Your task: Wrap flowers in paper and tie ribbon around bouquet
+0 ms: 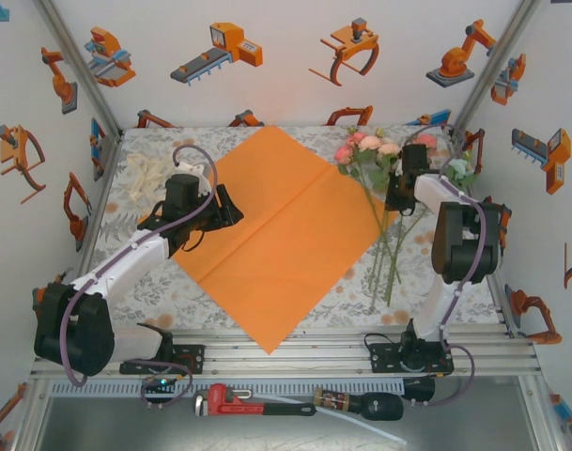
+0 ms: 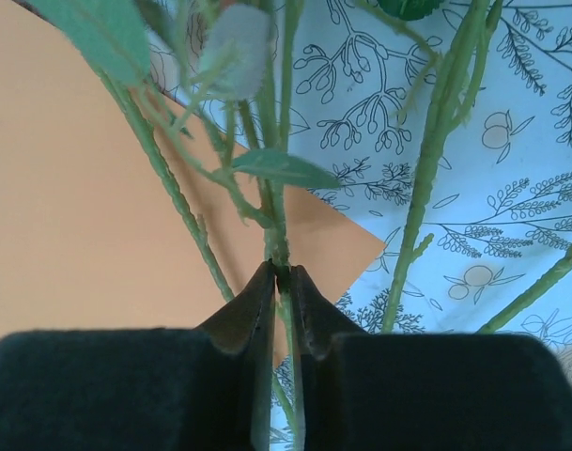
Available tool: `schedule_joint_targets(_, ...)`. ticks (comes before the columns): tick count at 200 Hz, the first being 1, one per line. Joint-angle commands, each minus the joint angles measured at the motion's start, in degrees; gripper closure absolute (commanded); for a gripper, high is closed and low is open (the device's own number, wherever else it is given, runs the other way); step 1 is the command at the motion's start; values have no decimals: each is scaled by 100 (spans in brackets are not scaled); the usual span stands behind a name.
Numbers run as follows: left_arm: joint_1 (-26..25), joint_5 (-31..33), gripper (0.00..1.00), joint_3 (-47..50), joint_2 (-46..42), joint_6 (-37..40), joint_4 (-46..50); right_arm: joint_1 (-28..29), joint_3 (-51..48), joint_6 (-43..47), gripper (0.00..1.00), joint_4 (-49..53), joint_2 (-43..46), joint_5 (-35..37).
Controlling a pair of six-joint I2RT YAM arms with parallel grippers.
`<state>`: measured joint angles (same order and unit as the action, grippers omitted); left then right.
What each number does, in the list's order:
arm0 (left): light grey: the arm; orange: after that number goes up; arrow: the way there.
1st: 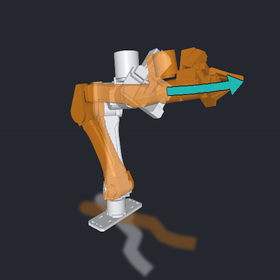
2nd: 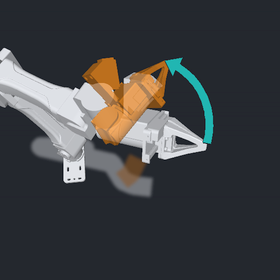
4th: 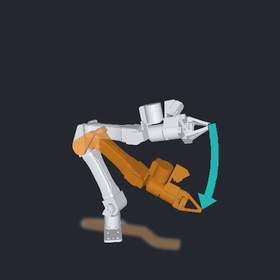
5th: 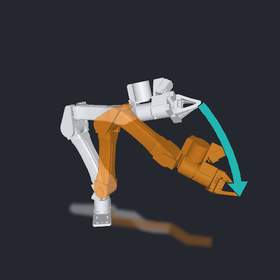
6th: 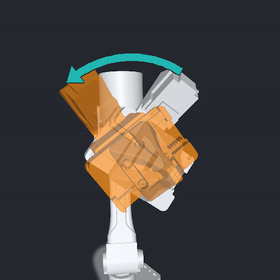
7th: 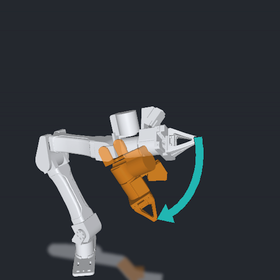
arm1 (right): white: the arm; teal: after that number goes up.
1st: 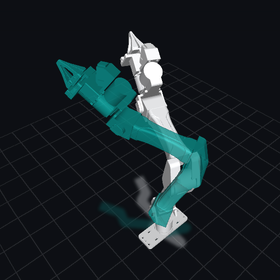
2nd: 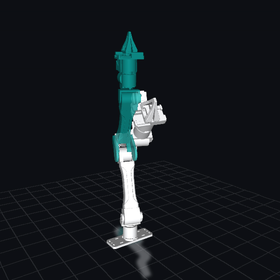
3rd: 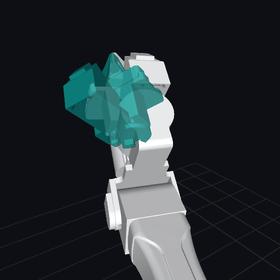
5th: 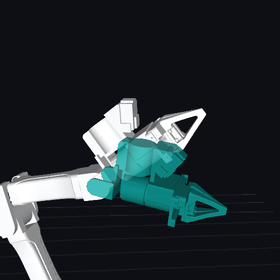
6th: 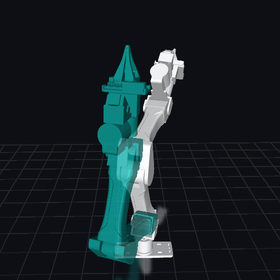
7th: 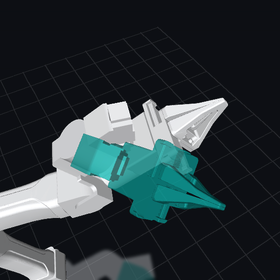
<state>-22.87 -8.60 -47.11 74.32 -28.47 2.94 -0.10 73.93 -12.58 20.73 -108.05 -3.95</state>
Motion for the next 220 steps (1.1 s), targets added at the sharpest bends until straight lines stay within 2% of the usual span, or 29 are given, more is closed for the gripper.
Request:
schedule_joint_targets(1, -19, 81, 43, 1, -49, 144, -31, 11, 230, 247, 94, 103, 210, 80)
schedule_joint_targets(24, -17, 186, 42, -17, -71, 144, 28, 17, 249, 366, 100, 152, 516, 322)
schedule_joint_targets(39, -22, 299, 42, -9, -93, 126, 66, 21, 202, 420, 100, 108, 785, 386)
schedule_joint_targets(84, -11, 543, 42, 28, -165, 38, 102, 118, 44, -143, 100, -266, 1646, -236)
schedule_joint_targets(119, -10, 742, 41, 26, -286, -27, 156, 793, 461, -541, 100, -351, 1883, -500)
schedule_joint_targets(139, -10, 956, 40, 46, -440, -123, 241, 1459, 1069, -893, 100, -302, 1489, -712)
schedule_joint_targets(176, 2, 1669, 35, 74, -819, -346, 712, 2581, 2580, -1251, 100, -556, 29, -918)
schedule_joint_targets(220, -4, 1157, 15, 409, -1328, -484, 710, 3323, 5626, -1207, 100, -269, -2448, -1011)
